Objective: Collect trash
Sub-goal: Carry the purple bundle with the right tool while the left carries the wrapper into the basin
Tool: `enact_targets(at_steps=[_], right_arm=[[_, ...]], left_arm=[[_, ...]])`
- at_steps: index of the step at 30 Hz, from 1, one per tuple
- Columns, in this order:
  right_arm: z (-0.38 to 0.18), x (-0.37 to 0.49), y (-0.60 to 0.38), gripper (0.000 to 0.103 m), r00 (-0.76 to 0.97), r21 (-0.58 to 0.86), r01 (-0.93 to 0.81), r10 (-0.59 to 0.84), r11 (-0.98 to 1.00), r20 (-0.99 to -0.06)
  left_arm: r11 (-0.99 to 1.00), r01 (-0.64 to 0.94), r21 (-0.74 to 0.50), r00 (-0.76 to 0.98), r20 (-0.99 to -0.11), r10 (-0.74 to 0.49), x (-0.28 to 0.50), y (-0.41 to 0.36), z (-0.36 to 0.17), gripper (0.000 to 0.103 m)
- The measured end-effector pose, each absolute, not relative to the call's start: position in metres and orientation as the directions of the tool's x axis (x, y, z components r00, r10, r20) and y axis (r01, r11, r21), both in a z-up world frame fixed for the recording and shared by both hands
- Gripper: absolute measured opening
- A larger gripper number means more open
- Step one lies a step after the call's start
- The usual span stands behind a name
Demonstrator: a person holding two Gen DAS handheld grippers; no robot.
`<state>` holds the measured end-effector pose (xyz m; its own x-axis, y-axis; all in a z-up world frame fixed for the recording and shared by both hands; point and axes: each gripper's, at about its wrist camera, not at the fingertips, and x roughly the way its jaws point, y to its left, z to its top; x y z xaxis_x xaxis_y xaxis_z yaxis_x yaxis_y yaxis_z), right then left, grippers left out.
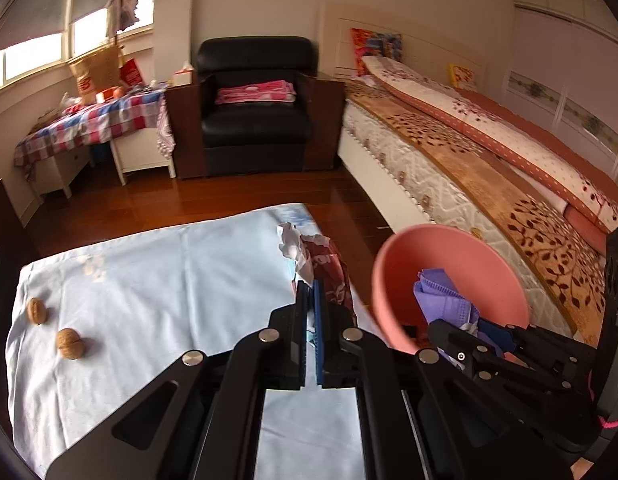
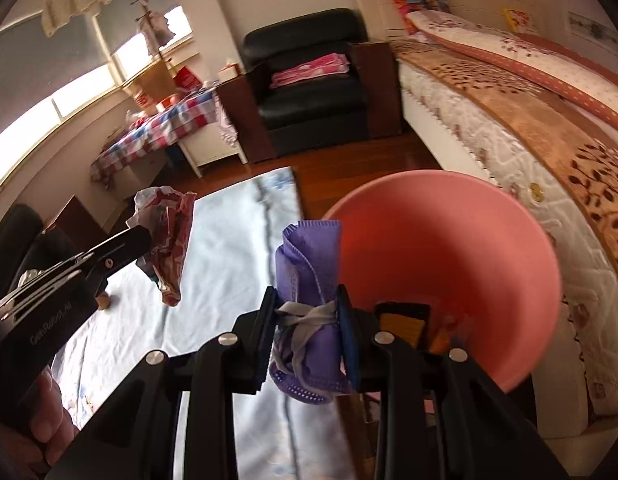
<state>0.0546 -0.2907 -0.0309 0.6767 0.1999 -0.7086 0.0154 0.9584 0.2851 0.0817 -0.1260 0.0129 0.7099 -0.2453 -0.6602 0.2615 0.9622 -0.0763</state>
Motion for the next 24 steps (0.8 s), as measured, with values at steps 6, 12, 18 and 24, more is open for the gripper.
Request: enact_targets(at_steps=[6, 12, 18, 24], right_arm=[[-0.036, 0.048, -0.319, 0.028, 0.680, 0.289, 0.074, 0.163, 0.954, -0.715], [-0.044, 0.048, -0.340, 0.029, 0.671, 0.279, 0.125, 0.126, 0.952, -0.731], [-0.050, 0.050, -0.358, 0.029, 0.664, 0.280, 0.157, 0.108, 0.947, -0.739], [-0.056, 0.053, -0.372, 0.029, 0.657, 0.281, 0.180, 0.097, 0.943, -0.748]], left_arm=[[0.947, 0.316, -0.055, 0.699, -0.661, -0.271, 0.082, -0.161, 0.011, 0.002], [0.933, 0.358, -0.049, 0.676, -0.676, -0.294, 0.086, -0.187, 0.004, 0.002], [0.921, 0.387, -0.035, 0.660, -0.687, -0.303, 0.093, -0.211, -0.006, 0.002], [0.913, 0.407, -0.031, 0.645, -0.698, -0.312, 0.100, -0.225, -0.016, 0.002]])
